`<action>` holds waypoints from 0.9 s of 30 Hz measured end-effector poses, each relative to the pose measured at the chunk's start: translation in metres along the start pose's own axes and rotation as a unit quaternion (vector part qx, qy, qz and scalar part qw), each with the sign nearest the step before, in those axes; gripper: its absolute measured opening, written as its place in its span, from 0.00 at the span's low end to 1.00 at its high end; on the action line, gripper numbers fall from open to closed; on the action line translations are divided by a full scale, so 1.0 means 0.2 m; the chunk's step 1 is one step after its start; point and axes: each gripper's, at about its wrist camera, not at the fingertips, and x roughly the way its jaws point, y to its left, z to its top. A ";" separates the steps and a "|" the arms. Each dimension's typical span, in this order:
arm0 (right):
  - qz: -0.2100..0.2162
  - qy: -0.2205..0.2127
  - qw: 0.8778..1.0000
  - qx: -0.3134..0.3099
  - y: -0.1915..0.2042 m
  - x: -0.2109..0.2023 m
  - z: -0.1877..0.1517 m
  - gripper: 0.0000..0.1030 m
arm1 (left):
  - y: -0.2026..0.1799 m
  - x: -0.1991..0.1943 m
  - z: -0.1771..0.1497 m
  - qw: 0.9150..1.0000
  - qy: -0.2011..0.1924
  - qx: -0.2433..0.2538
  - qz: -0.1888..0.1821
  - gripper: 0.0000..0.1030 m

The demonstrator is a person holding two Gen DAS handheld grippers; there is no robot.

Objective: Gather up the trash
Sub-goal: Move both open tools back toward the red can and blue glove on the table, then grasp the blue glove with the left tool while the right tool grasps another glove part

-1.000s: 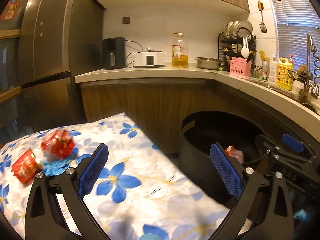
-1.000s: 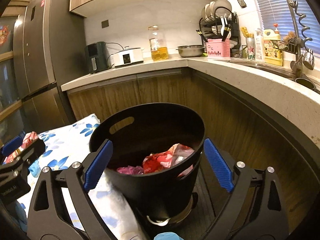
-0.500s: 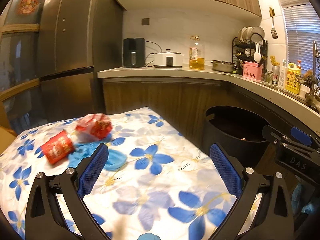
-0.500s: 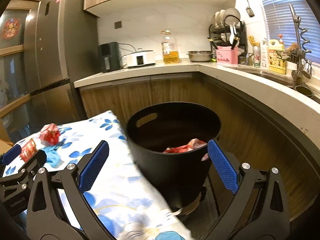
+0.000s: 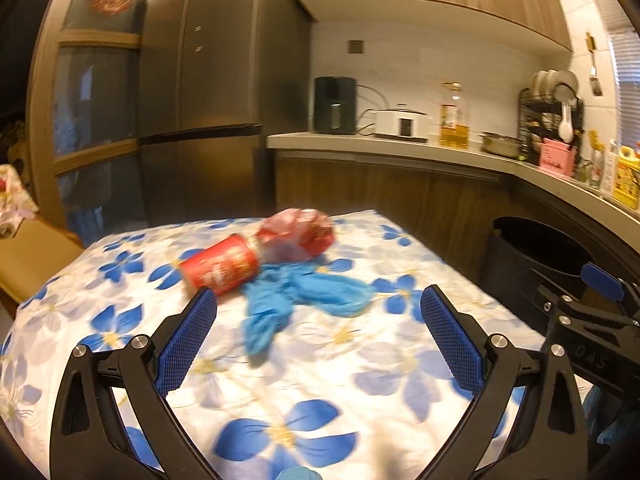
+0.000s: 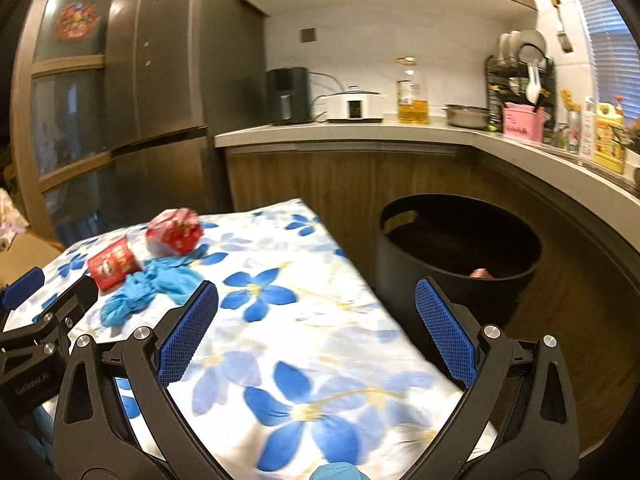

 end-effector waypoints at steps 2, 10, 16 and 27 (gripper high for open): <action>0.008 0.003 1.000 -0.006 0.05 0.03 0.00 0.95 | 0.06 0.02 -0.01 1.000 0.003 -0.005 0.015 0.95; 0.026 0.005 1.000 -0.011 0.16 0.13 -0.01 0.95 | 0.19 0.12 -0.01 0.999 0.006 -0.007 0.046 0.95; 0.035 0.013 0.999 -0.002 0.18 0.22 0.00 0.95 | 0.19 0.31 -0.01 0.997 0.056 -0.004 0.045 0.94; 0.044 0.021 0.999 -0.009 0.23 0.32 0.00 0.95 | 0.20 0.56 -0.11 0.987 0.156 -0.002 0.040 0.35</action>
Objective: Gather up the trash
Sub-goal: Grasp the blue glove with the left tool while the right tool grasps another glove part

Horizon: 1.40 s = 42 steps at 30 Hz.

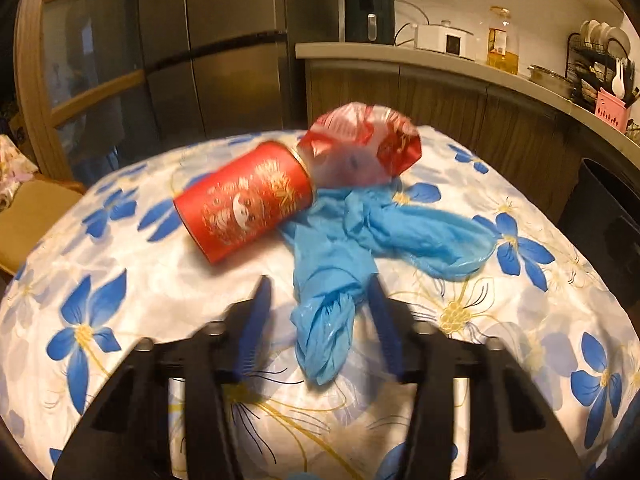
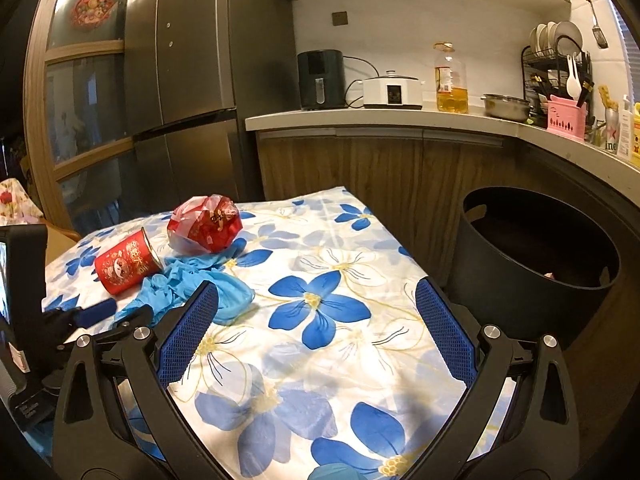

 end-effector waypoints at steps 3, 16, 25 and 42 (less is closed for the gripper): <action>0.003 0.004 1.000 -0.004 0.02 0.02 -0.01 0.95 | 0.01 0.01 -0.01 1.000 0.006 -0.006 -0.007 0.23; 0.043 0.061 0.997 -0.020 0.17 0.27 -0.05 0.75 | 0.13 -0.15 -0.04 0.997 -0.040 -0.059 -0.036 0.06; 0.067 0.109 0.991 -0.032 0.28 0.46 -0.07 0.48 | 0.22 -0.33 -0.09 0.994 -0.077 -0.070 -0.020 0.06; 0.098 0.057 0.993 -0.038 0.25 0.25 -0.02 0.02 | 0.26 -0.39 -0.11 0.994 -0.083 -0.076 -0.006 0.06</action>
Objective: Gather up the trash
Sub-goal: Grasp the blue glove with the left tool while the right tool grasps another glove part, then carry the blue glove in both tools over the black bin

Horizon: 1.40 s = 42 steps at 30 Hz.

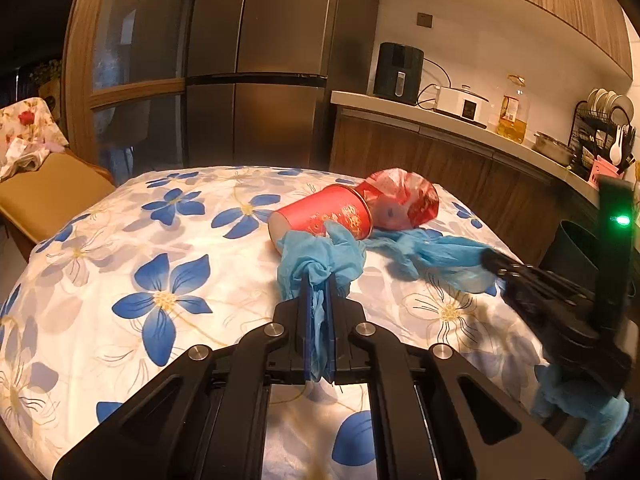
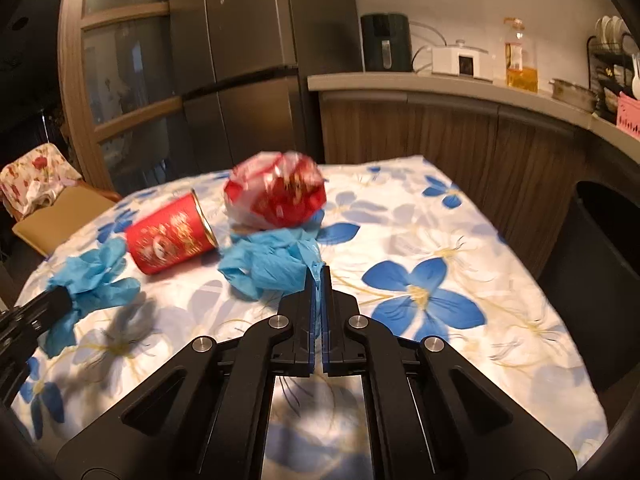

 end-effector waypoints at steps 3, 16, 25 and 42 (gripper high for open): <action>0.002 -0.017 1.000 0.003 -0.02 -0.11 0.01 0.02 | -0.02 -0.03 0.00 1.000 -0.005 0.003 0.000 0.06; -0.020 -0.085 0.996 0.006 -0.16 -0.55 0.07 0.02 | -0.19 -0.15 0.03 0.999 -0.021 0.028 -0.028 0.06; -0.053 -0.103 0.993 0.017 -0.29 -0.72 0.09 0.02 | -0.40 -0.18 0.06 0.996 -0.021 0.052 -0.069 0.06; -0.131 -0.117 0.984 0.041 -0.66 -0.87 0.14 0.02 | -0.95 -0.10 0.20 0.980 -0.032 0.109 -0.165 0.06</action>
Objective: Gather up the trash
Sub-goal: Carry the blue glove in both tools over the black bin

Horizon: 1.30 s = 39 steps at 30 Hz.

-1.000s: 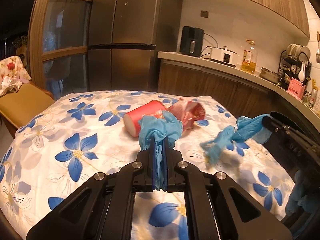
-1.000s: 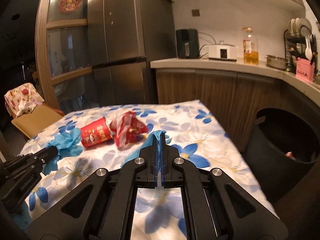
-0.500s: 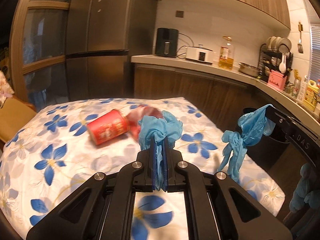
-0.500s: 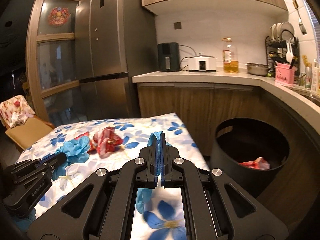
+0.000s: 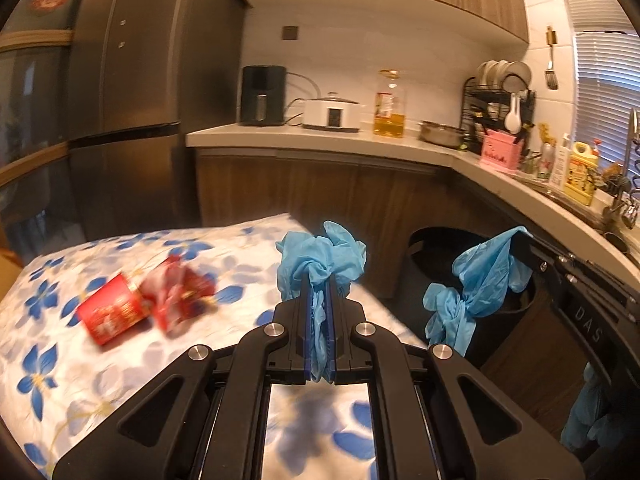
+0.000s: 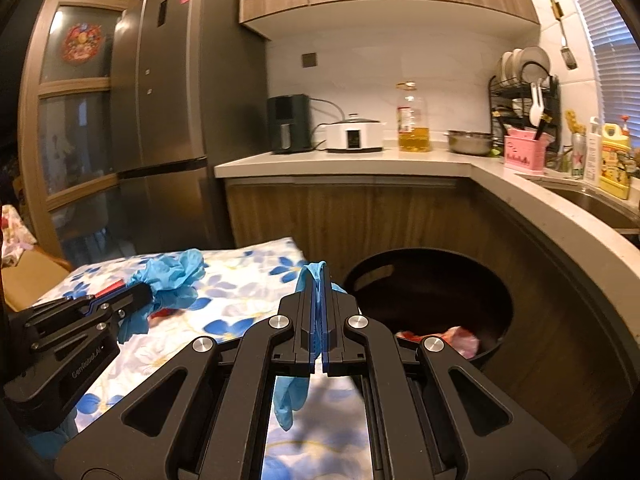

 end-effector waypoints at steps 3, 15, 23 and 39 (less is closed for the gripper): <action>-0.015 -0.008 1.000 0.005 -0.07 -0.01 0.04 0.02 | -0.09 0.04 0.05 1.000 -0.005 0.010 -0.020 0.06; -0.076 -0.041 0.996 0.035 -0.40 0.01 0.20 0.02 | -0.41 0.24 0.20 0.997 -0.018 0.041 -0.069 0.06; -0.097 -0.033 0.994 0.047 -0.53 0.10 0.19 0.02 | -0.55 0.37 0.20 0.993 -0.007 0.062 -0.098 0.06; -0.105 -0.003 0.993 0.053 -0.66 0.25 0.15 0.02 | -0.65 0.54 0.18 0.990 0.010 0.073 -0.117 0.06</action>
